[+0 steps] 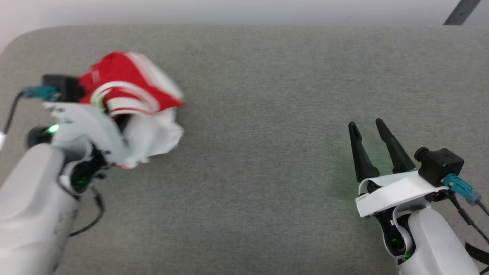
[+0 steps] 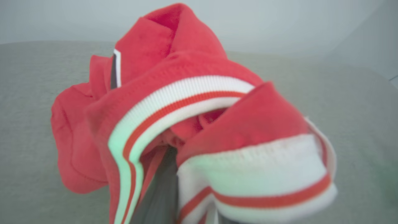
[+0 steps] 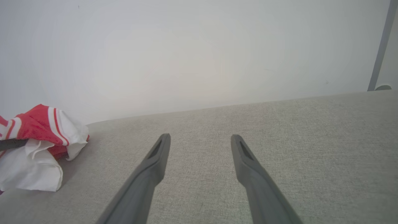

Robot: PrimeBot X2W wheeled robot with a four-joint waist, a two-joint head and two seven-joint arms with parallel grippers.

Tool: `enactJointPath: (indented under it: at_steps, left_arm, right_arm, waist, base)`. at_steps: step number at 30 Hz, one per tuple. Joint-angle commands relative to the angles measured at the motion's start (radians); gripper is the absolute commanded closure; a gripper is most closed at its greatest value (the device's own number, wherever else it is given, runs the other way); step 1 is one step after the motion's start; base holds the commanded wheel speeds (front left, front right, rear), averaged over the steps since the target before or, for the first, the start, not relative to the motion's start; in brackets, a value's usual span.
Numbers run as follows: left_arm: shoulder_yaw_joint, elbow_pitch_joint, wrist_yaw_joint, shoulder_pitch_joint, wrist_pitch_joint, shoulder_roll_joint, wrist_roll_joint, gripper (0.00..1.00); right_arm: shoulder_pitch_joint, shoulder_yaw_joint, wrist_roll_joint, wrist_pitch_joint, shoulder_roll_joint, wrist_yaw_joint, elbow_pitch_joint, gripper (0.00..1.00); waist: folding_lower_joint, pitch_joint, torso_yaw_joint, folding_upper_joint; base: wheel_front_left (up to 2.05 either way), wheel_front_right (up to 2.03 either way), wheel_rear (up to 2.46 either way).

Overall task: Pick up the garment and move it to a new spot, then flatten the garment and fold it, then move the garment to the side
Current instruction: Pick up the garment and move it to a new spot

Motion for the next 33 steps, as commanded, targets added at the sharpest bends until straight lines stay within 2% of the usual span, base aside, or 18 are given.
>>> enactJointPath:
  at_steps: [1,4,9,13,16,20,26,33]
  left_arm:
    - [-0.019,-0.054,-0.002,-0.010,0.008,-0.018,-0.024,1.00]
    - [-0.067,-0.178,-0.002,-0.021,0.034,-0.018,-0.063,1.00]
    - [-0.136,-0.324,-0.002,-0.062,0.068,-0.060,-0.128,1.00]
    - [-0.210,-0.359,-0.002,-0.133,0.077,-0.109,-0.117,1.00]
    - [-0.268,-0.363,-0.002,-0.180,0.084,-0.154,-0.155,1.00]
    - [-0.335,-0.337,-0.002,-0.228,0.096,-0.178,-0.217,1.00]
    - [-0.471,-0.177,-0.002,-0.267,0.133,-0.113,-0.191,1.00]
    - [-0.655,0.016,0.003,-0.301,0.212,-0.019,-0.123,1.00]
  right_arm:
    - [0.015,-0.003,0.004,-0.001,0.006,-0.001,-0.002,0.00]
    - [0.025,-0.007,0.010,-0.001,0.020,-0.001,-0.010,0.00]
    - [0.024,-0.024,0.028,-0.001,0.041,-0.001,-0.024,0.00]
    - [0.025,-0.040,0.045,-0.001,0.053,-0.001,-0.034,0.00]
    - [0.023,-0.049,0.060,-0.001,0.059,-0.001,-0.039,0.00]
    - [0.020,-0.055,0.108,-0.001,0.064,-0.001,-0.049,0.00]
    - [0.027,-0.046,0.181,-0.001,0.064,-0.001,-0.058,0.00]
    - [0.022,-0.047,0.233,-0.001,0.064,-0.001,-0.062,0.00]
  waist:
    - [0.0000,-0.015,-0.025,0.0000]
    - [0.0000,-0.013,-0.069,0.0000]
    - [0.0000,0.015,-0.164,0.0000]
    - [0.0000,0.050,-0.248,0.0000]
    - [0.0000,0.078,-0.316,0.0000]
    - [0.0000,0.114,-0.399,0.0000]
    - [0.0000,0.148,-0.489,0.0000]
    - [0.0000,0.175,-0.523,0.0000]
  base:
    - [0.00,0.00,0.00]
    - [0.00,0.00,0.00]
    - [0.00,0.00,0.00]
    - [0.00,0.00,0.00]
    - [0.00,0.00,0.00]
    - [0.00,0.00,0.00]
    - [0.00,0.00,0.00]
    - [0.00,0.00,0.00]
